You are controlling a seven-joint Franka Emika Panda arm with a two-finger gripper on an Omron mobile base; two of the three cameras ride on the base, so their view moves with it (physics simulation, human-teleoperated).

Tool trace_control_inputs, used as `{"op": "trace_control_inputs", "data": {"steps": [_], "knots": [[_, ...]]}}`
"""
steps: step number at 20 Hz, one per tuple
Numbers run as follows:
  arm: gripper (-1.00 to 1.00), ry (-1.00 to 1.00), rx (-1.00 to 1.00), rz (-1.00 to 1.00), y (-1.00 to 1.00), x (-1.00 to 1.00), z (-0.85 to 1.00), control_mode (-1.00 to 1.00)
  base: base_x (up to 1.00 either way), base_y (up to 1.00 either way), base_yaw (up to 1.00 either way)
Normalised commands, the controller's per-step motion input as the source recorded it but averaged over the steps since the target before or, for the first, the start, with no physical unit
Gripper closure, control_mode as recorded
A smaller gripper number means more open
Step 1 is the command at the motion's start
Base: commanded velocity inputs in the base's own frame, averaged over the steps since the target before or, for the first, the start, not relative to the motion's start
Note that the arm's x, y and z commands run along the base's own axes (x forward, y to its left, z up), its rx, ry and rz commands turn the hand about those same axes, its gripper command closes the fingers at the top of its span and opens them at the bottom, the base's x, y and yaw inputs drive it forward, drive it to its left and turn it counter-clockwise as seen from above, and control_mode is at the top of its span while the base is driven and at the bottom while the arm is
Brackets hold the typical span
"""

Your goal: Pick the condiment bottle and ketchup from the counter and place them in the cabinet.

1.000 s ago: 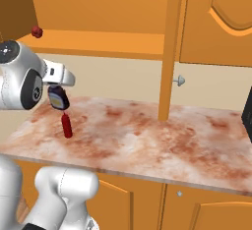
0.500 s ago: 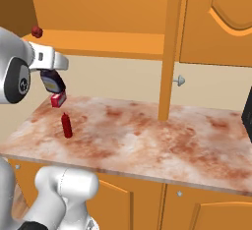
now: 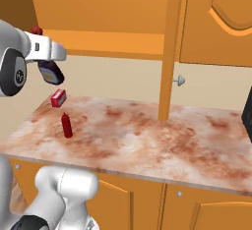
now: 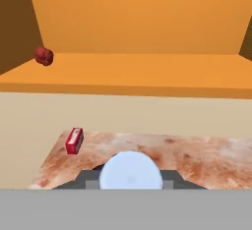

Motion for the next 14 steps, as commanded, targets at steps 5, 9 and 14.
{"op": "trace_control_inputs", "data": {"steps": [5, 9, 14], "knots": [[1.0, -0.05, 0.0, 0.0, 0.0, 0.03, 0.27, -1.0, 0.0, 0.0, 0.0], [1.0, -0.07, 0.0, 0.0, 0.0, 0.01, 0.29, -1.0, 0.0, 0.0, 0.0], [1.0, -0.04, 0.0, 0.0, 0.0, 0.2, 0.16, -1.0, 0.0, 0.0, 0.0]]}}
